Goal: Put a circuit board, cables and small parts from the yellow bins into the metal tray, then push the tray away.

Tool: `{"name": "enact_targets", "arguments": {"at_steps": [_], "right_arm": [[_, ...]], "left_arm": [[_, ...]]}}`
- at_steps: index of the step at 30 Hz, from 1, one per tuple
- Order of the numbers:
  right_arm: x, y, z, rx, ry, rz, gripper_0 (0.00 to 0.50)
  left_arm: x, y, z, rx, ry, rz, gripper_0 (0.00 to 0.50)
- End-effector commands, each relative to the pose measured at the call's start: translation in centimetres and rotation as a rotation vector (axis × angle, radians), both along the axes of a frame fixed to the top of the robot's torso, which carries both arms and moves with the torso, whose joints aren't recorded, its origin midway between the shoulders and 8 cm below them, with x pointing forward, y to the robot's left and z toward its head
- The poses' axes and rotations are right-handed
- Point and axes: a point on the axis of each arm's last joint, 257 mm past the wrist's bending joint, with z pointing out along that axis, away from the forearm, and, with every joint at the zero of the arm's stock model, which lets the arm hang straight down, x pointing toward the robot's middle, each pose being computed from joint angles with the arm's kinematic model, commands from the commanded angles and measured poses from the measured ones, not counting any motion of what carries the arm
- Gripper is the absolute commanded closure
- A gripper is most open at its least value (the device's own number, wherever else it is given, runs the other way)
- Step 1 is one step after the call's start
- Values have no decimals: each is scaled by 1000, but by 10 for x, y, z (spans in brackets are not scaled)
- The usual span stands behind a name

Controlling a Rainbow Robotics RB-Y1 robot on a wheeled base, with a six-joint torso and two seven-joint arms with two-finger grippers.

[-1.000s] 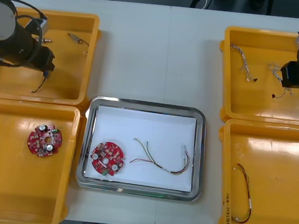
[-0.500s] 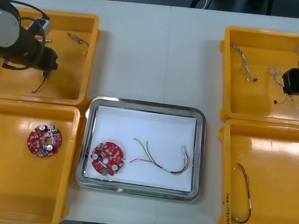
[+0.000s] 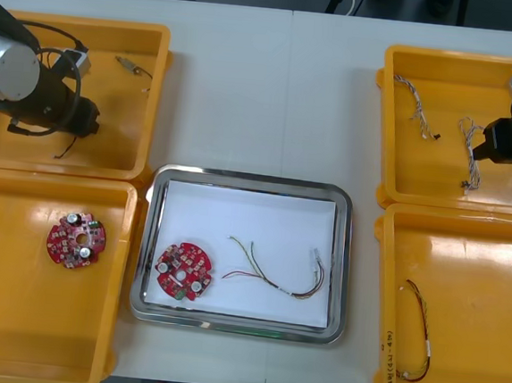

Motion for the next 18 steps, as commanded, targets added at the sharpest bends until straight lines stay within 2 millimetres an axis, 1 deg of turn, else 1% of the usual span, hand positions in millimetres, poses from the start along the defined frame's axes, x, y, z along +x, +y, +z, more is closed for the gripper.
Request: {"name": "enact_targets", "arguments": {"at_steps": [1,8,9,10,14,18], "right_arm": [[4,-23,32,3,-73,-39,0],[7,-27,43,17,-99,-49,0],[10,-26,49,11,-106,-49,0],[10,-26,51,10,-105,-52,0],[13,-27,60,-1,-106,-61,0],[20,-26,62,5,-89,-65,0]], "left_arm": [[-3,-4,-14,3,12,7,0],[-3,-3,-15,5,12,7,0],[-4,-3,-15,2,12,9,352],[-4,-3,-15,2,12,9,500],[-4,-4,-15,4,13,5,500],[-3,-4,-14,-1,12,6,500]]}}
